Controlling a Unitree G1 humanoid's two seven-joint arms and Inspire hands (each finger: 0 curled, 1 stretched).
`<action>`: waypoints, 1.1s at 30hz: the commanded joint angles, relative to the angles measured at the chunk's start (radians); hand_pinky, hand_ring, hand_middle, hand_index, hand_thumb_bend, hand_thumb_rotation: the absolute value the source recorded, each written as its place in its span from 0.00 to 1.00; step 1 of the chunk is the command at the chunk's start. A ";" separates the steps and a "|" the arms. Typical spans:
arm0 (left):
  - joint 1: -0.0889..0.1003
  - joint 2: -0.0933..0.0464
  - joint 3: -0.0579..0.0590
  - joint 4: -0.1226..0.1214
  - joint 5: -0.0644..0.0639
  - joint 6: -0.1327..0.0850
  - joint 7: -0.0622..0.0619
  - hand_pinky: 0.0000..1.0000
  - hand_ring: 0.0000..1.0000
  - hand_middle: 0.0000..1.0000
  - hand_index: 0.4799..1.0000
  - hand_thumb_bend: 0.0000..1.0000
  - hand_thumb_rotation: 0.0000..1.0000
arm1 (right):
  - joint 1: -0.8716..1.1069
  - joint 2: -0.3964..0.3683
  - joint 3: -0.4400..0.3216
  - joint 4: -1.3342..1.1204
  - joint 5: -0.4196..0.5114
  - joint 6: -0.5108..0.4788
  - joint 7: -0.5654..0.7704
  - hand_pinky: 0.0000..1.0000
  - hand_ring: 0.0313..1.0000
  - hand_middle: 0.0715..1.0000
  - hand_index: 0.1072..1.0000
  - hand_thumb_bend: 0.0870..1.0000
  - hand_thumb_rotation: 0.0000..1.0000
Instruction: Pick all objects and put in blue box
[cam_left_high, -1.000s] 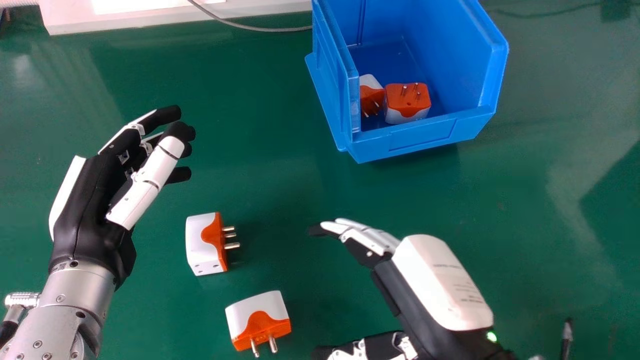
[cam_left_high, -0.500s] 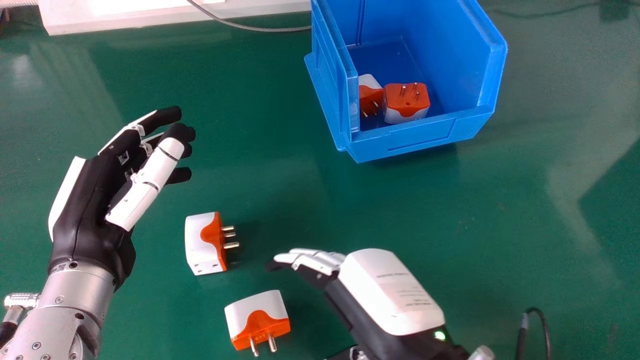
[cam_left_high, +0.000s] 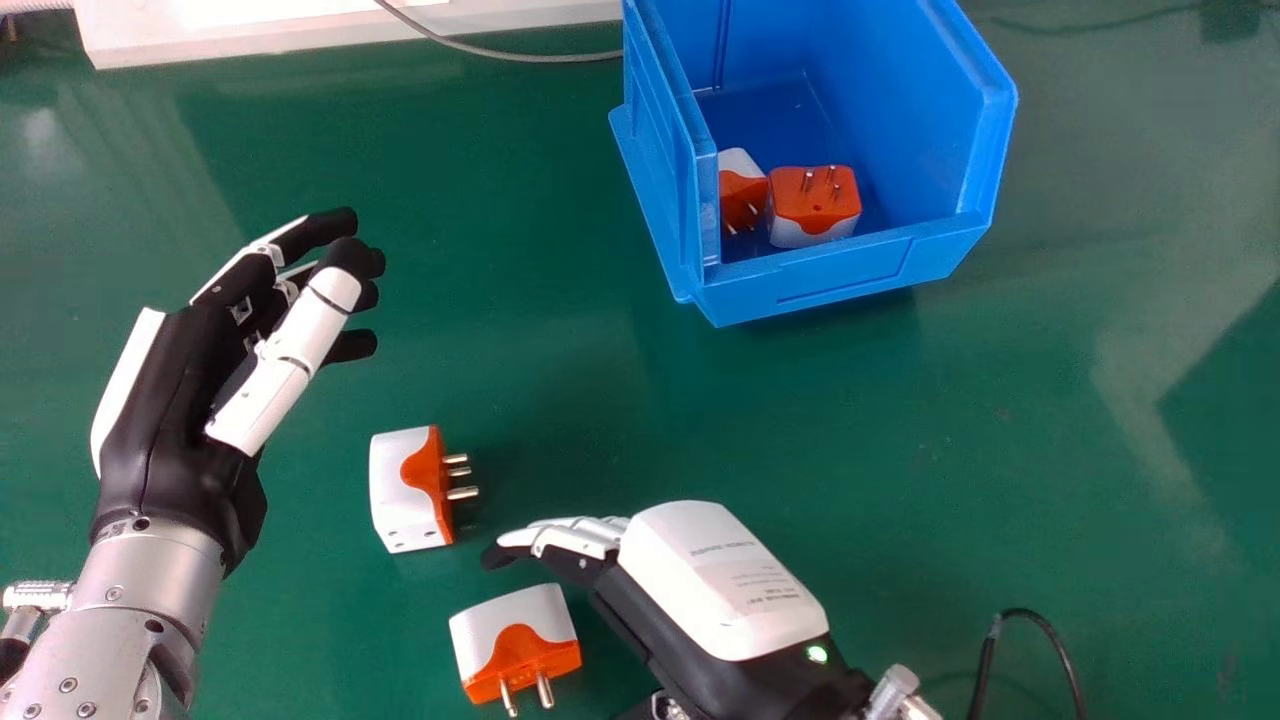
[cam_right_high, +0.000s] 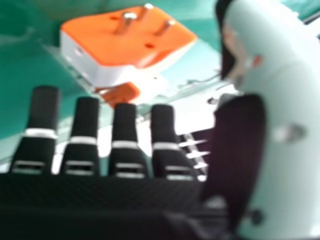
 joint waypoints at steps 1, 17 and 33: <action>-0.012 0.013 0.007 -0.029 -0.003 -0.001 -0.001 0.74 0.80 0.78 0.62 0.58 0.58 | -0.030 0.021 0.010 0.012 0.006 0.001 0.000 0.64 0.78 0.80 0.75 0.52 0.00; -0.030 0.024 0.016 -0.045 -0.010 0.025 -0.003 0.74 0.80 0.77 0.61 0.59 0.59 | -0.143 0.037 0.019 0.138 0.020 -0.010 -0.024 0.63 0.76 0.79 0.73 0.48 0.00; -0.041 0.034 0.015 -0.046 -0.016 0.030 -0.001 0.73 0.80 0.77 0.61 0.59 0.59 | -0.184 0.039 0.036 0.187 0.001 -0.004 -0.057 0.63 0.74 0.77 0.71 0.41 0.00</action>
